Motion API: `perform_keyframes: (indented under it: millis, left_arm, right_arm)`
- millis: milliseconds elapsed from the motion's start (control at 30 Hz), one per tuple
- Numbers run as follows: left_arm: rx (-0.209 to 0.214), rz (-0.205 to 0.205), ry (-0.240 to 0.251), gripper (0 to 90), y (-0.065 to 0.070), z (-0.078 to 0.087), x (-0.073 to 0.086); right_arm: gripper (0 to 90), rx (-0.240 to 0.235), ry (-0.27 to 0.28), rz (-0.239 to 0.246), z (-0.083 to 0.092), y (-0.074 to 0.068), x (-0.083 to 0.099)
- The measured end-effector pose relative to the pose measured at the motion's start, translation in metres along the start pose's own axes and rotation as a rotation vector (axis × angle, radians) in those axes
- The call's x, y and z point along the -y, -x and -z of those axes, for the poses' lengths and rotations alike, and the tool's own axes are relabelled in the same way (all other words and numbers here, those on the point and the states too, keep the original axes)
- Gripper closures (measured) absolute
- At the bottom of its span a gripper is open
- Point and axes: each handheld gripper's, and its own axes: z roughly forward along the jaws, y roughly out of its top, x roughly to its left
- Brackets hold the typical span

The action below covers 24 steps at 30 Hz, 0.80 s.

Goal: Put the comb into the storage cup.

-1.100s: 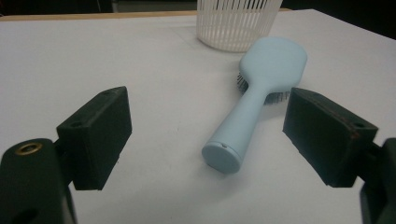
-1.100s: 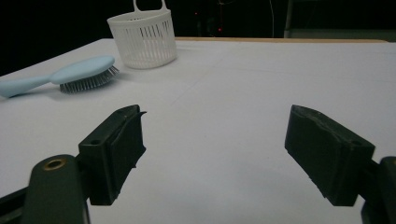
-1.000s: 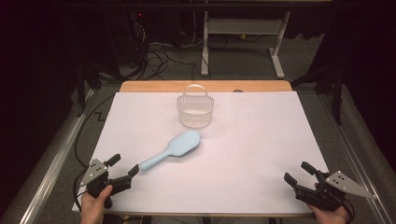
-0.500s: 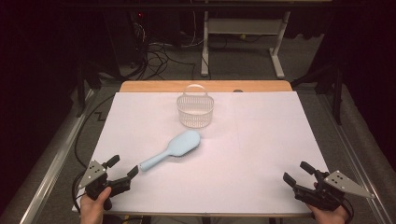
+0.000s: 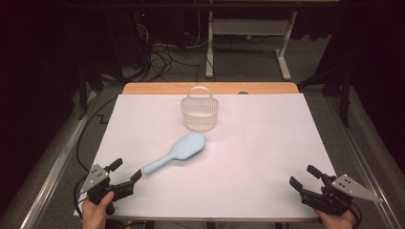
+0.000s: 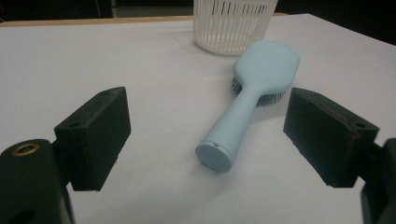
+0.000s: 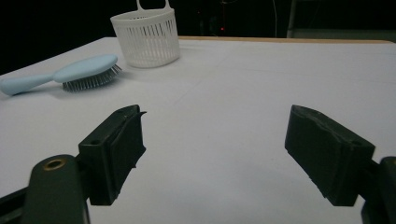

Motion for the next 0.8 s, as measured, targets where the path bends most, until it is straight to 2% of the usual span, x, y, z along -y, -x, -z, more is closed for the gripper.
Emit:
perform_keyframes:
  millis: [467, 800]
  left_arm:
    - [0.013, -0.007, 0.011, 15.7, 0.0051, 0.0000, -0.0023]
    - [0.013, -0.035, 0.012, 15.7, 0.0097, -0.0010, -0.0047]
  right_arm:
    - [20.1, 0.000, -0.001, -0.003, 0.0001, 0.0001, 0.0000]
    - [20.0, -0.003, 0.000, -0.001, 0.0001, -0.0001, 0.0001]
